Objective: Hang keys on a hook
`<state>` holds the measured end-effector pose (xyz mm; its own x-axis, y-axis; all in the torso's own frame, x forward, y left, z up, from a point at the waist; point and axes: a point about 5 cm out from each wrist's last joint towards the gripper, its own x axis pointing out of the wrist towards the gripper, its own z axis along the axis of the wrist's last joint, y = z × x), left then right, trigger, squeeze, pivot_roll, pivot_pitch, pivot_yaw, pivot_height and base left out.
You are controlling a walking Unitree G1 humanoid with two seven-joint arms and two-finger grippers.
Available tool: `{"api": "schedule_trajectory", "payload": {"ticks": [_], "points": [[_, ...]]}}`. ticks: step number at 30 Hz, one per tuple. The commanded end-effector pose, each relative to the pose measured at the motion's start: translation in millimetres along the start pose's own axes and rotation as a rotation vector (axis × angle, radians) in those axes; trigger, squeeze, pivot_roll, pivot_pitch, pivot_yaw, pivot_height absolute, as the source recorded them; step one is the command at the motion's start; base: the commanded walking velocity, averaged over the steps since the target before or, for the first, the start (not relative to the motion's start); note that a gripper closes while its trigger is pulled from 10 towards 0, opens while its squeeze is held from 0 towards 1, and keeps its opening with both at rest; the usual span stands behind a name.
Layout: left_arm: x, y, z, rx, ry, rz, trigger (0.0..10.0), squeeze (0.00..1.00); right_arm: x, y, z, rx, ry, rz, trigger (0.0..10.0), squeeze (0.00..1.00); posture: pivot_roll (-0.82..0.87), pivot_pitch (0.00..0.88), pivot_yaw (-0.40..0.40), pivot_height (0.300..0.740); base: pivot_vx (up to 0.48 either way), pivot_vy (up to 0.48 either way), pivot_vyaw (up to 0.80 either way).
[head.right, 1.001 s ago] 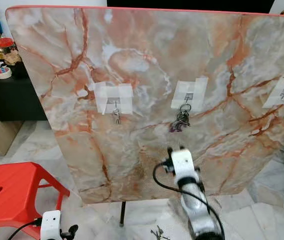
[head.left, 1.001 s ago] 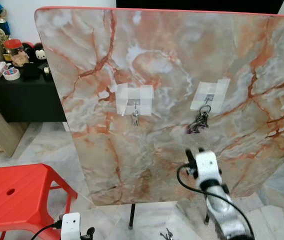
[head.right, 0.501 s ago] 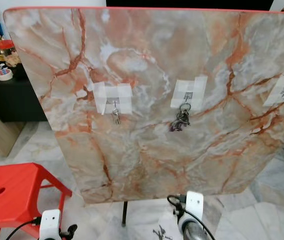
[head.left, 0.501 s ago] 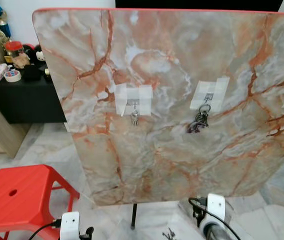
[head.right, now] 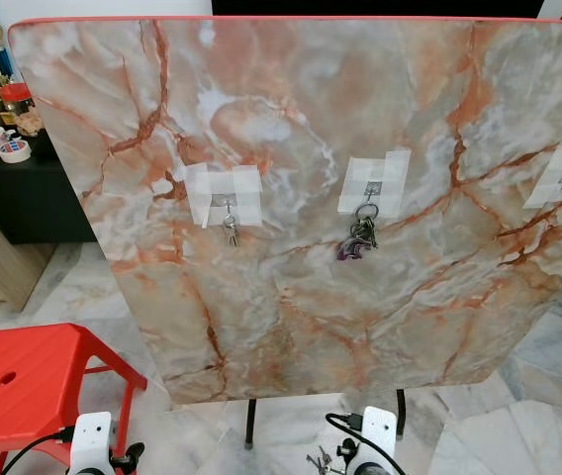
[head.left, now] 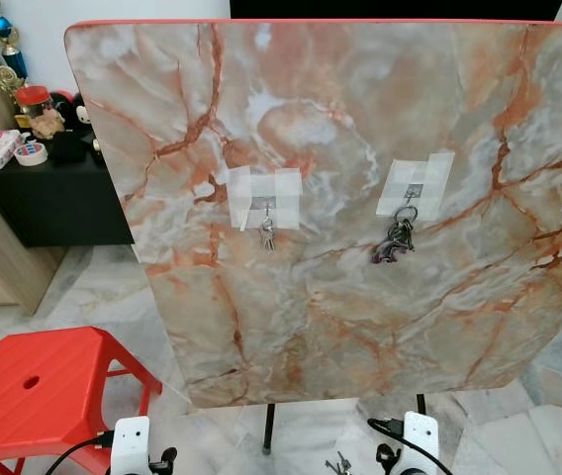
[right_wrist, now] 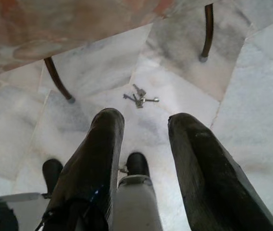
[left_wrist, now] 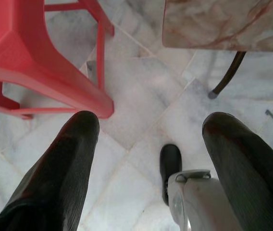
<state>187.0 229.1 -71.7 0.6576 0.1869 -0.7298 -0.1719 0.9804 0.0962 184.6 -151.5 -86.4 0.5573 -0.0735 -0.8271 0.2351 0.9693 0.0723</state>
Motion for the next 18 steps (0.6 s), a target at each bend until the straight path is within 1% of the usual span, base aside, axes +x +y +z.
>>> {"api": "schedule_trajectory", "payload": {"ticks": [1, 4, 8, 10, 12, 18], "points": [[-1.1, 2.7, -5.2, 0.032, 0.027, 0.000, 10.0, 0.00, -1.3, 2.4, -9.4, 0.014, 0.033, -0.002, 10.0, 0.00, 0.00, 0.000, 0.003, 0.740, 0.000, 0.000, 0.00], [-1.4, 2.8, -6.5, 0.039, 0.033, -0.003, 10.0, 0.00, -1.4, 9.5, -8.5, 0.021, 0.030, 0.006, 10.0, 0.00, 0.00, 0.000, 0.006, 0.740, 0.000, 0.000, 0.00], [-1.4, 2.8, -7.1, 0.046, 0.038, -0.004, 10.0, 0.00, -1.6, 5.2, -10.3, -0.023, 0.033, 0.002, 10.0, 0.00, -0.01, 0.000, 0.009, 0.740, 0.000, 0.000, 0.00], [-1.3, 2.9, -7.1, 0.048, 0.041, -0.003, 10.0, 0.00, -1.4, 6.9, -8.9, -0.031, 0.030, 0.005, 10.0, 0.00, -0.01, 0.000, 0.009, 0.740, 0.000, 0.000, 0.00], [-1.3, 2.9, -7.3, 0.049, 0.043, -0.002, 10.0, 0.00, -1.2, 8.5, -6.6, -0.033, 0.019, 0.007, 10.0, 0.00, 0.00, 0.000, 0.004, 0.740, 0.000, 0.000, 0.45], [-2.5, 3.3, -12.2, 0.045, 0.063, -0.002, 10.0, 0.00, -1.9, 1.6, -11.1, -0.039, 0.028, -0.003, 10.0, 0.00, 0.00, 0.000, -0.001, 0.740, 0.000, 0.000, 0.80]]}}
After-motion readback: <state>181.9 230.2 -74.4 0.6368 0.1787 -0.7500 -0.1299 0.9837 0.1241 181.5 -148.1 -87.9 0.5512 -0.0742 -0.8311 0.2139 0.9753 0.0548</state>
